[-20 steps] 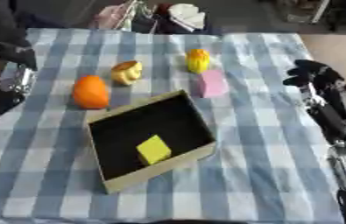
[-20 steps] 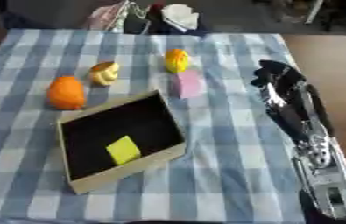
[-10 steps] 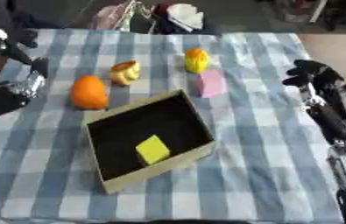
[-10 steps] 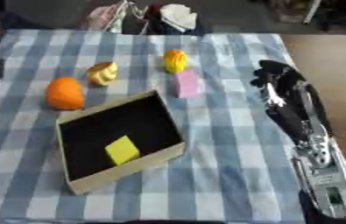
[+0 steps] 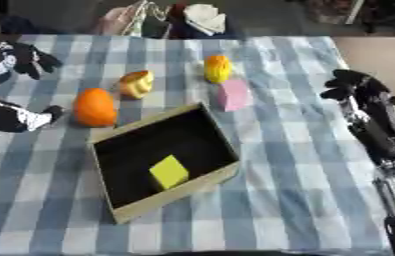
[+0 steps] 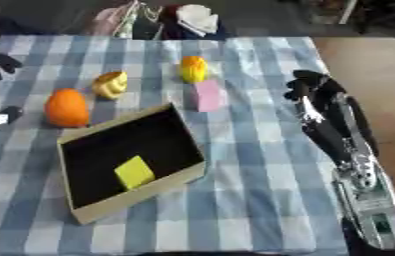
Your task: Pick up objects on the table and place them in the box.
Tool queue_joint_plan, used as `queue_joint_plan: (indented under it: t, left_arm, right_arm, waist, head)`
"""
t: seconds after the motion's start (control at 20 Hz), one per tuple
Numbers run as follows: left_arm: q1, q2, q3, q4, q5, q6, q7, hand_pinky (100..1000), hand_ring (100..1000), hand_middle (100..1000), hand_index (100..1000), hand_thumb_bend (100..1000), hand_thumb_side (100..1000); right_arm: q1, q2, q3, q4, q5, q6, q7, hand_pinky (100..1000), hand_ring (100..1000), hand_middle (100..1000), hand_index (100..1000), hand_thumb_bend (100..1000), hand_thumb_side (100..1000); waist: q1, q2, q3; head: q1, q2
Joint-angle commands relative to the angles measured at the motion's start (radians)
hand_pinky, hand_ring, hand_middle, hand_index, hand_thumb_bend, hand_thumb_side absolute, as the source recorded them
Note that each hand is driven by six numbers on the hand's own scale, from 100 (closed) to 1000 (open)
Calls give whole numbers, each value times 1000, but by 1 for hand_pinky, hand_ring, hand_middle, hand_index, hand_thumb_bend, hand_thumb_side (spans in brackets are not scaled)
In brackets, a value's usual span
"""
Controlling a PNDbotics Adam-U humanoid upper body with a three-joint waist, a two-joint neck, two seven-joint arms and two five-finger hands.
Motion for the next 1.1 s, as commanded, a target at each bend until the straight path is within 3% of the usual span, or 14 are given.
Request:
queue_joint_plan:
  t: [0.05, 0.3, 0.5, 0.7, 1.1]
  left_arm:
    - [-62, 16, -27, 85, -43, -37, -68, 740, 677, 706, 857, 385, 280]
    - [-167, -73, -72, 250, -133, -98, -153, 739, 676, 697, 845, 396, 249]
    - [-218, -147, -73, 374, -199, -128, -172, 730, 667, 688, 833, 383, 218]
    - [-243, -191, -60, 448, -266, -126, -111, 726, 664, 687, 833, 379, 164]
    - [-271, -250, -39, 520, -334, -88, 22, 721, 654, 682, 834, 384, 171]
  right_arm:
    - [-9, -23, 2, -9, -5, -2, 6, 781, 644, 646, 788, 100, 562]
    - [-7, -23, 5, -6, -9, -2, 8, 781, 644, 645, 787, 100, 566]
    - [-6, -20, 5, -6, -11, -2, 8, 781, 643, 645, 787, 100, 568]
    - [-3, -18, 4, -5, -11, -1, 7, 781, 644, 645, 787, 100, 569]
    - [-3, -14, 6, -6, -14, -1, 9, 781, 644, 645, 787, 100, 572]
  waist:
    - [16, -21, -1]
    - [15, -22, 1]
    - [14, -22, 0]
    - [13, -23, -1]
    - [13, -23, -9]
  head:
    - [-5, 5]
    - [-10, 5]
    - [-13, 5]
    - [-12, 5]
    - [-5, 5]
